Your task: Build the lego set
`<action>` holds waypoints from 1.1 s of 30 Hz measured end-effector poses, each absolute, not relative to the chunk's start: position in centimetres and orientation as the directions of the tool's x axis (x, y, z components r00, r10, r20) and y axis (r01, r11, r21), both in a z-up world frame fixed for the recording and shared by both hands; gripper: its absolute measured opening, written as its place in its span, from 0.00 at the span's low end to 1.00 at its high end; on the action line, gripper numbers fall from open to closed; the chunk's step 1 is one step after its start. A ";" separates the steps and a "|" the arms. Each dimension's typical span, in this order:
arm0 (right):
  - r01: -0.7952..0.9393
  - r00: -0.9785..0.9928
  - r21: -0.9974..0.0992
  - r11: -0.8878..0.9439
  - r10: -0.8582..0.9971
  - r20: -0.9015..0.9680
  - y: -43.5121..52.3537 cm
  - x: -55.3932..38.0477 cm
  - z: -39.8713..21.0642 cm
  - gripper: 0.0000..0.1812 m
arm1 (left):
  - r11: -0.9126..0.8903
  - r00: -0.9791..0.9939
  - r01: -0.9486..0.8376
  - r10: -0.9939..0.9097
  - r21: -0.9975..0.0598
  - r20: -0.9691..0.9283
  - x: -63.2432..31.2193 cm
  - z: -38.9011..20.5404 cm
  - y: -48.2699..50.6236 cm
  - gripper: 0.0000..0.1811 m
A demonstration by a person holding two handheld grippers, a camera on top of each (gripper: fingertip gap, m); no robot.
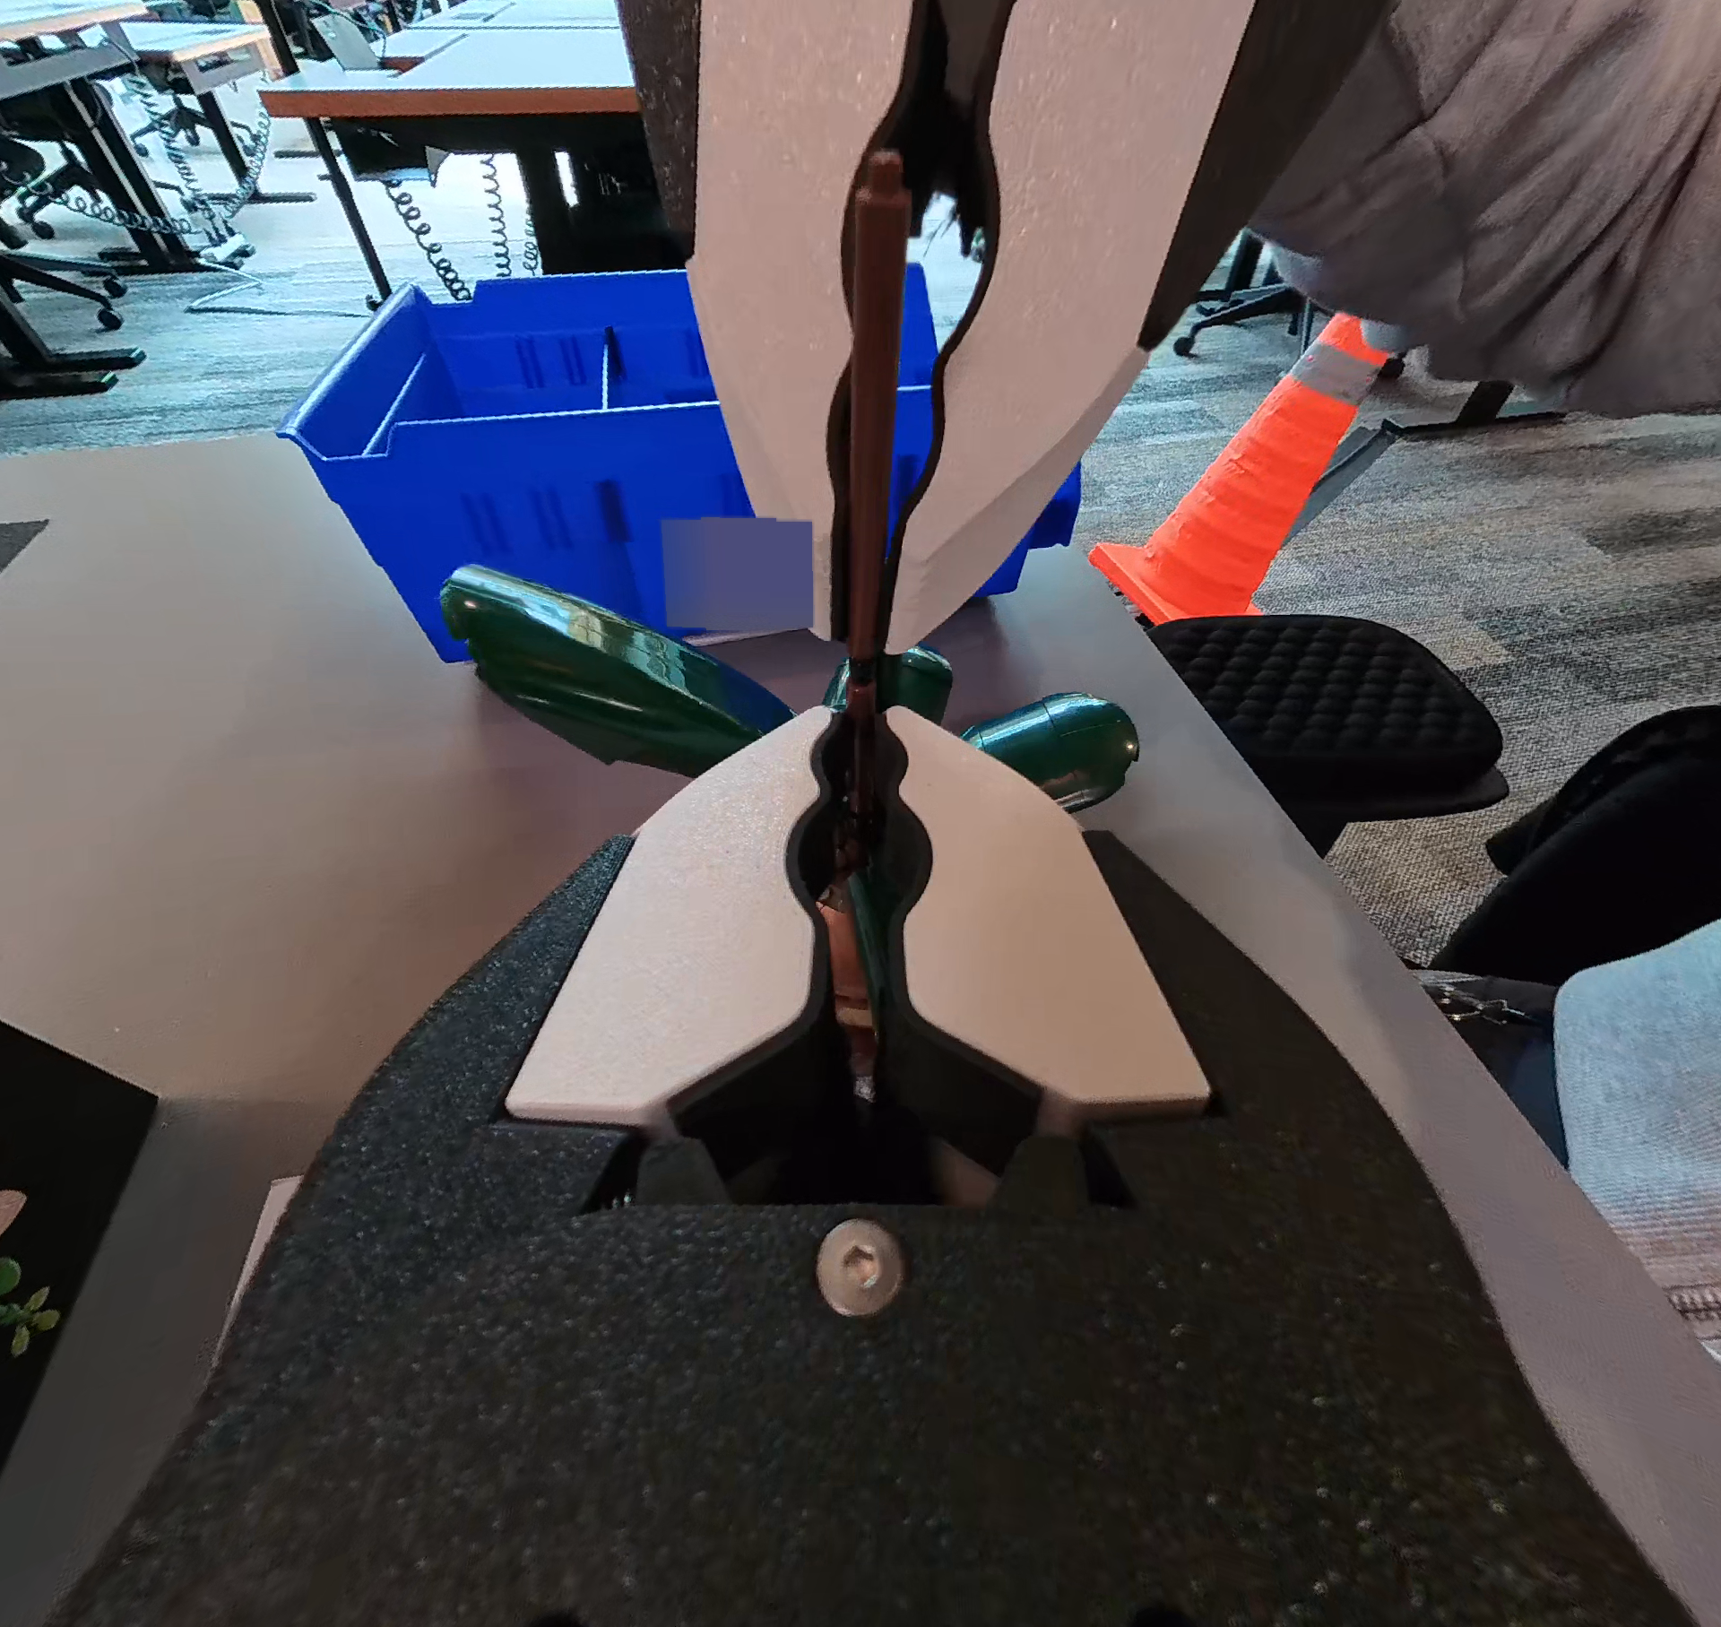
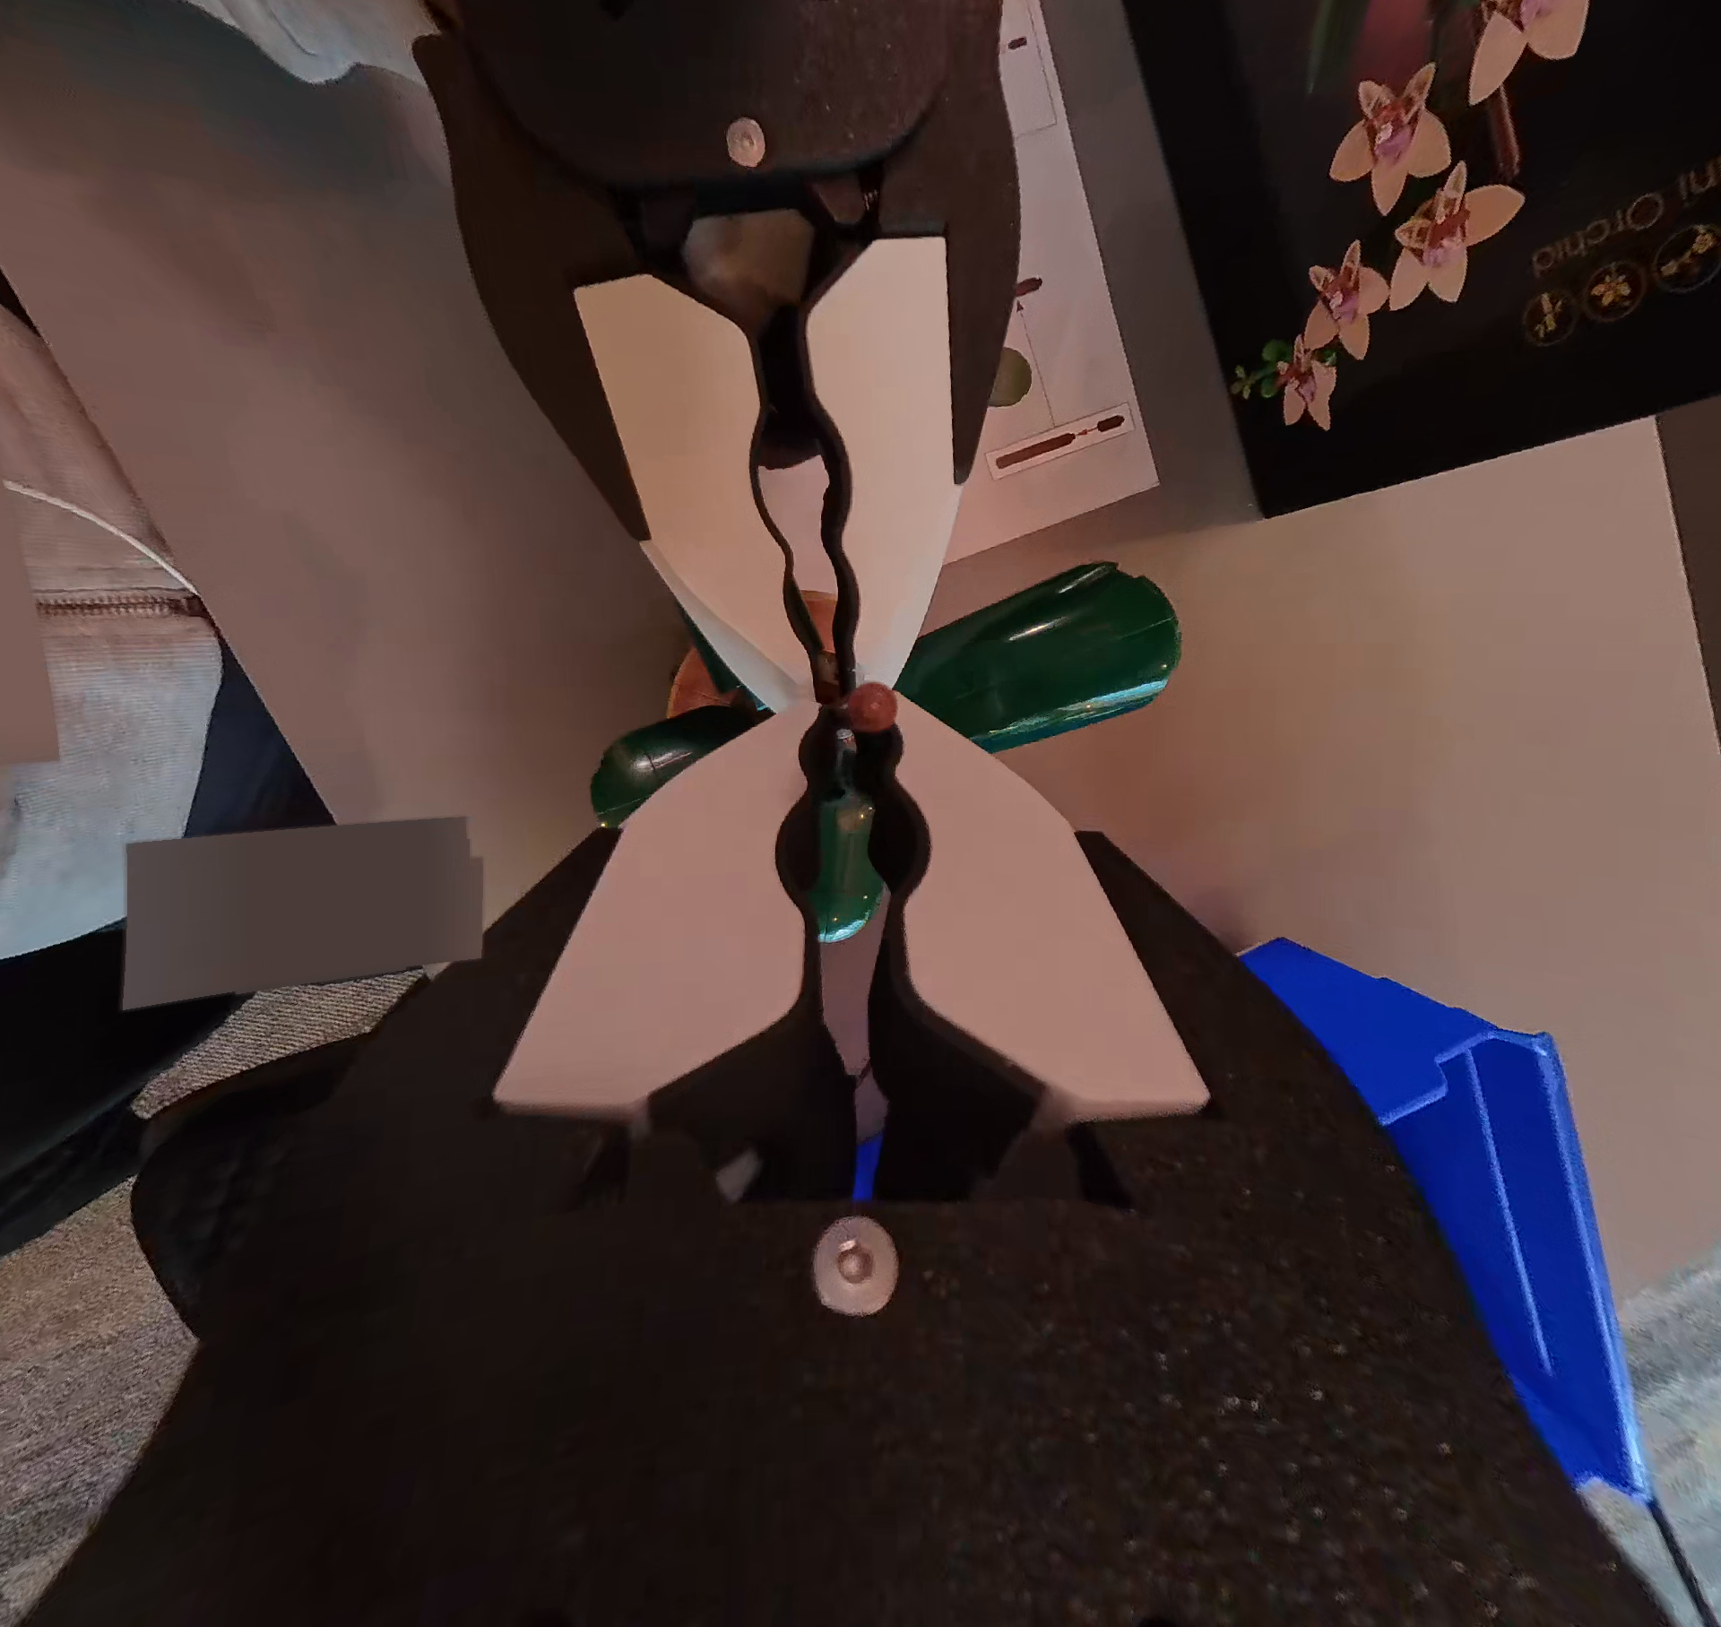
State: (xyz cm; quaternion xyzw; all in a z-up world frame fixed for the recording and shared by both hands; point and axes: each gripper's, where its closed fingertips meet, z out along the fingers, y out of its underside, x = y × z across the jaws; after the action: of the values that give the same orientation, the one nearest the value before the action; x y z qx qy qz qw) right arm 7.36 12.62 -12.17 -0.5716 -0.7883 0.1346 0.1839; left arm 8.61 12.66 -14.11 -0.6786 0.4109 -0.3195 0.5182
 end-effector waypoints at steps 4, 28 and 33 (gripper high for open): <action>0.870 -0.276 -0.376 0.320 0.947 0.167 12.6 7.4 -12.2 0.02 | -0.125 0.458 -0.228 -0.889 -0.966 0.007 8.6 -14.1 12.7 0.02; 0.932 -0.297 -0.172 0.318 0.945 0.138 12.6 7.6 -12.5 0.03 | -0.122 0.465 -0.247 -0.885 -0.961 -0.008 8.6 -14.2 12.7 0.02; 0.933 -0.294 -0.178 0.314 0.947 0.129 12.4 7.6 -12.6 0.03 | -0.119 0.463 -0.258 -0.886 -0.959 -0.015 8.6 -14.2 12.6 0.02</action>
State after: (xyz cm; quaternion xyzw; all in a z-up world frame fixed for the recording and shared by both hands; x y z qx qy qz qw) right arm 7.58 12.43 -12.63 -0.5847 -0.8037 0.0343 0.1053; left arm 8.55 12.62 -14.21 -0.6829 0.4191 -0.3049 0.5148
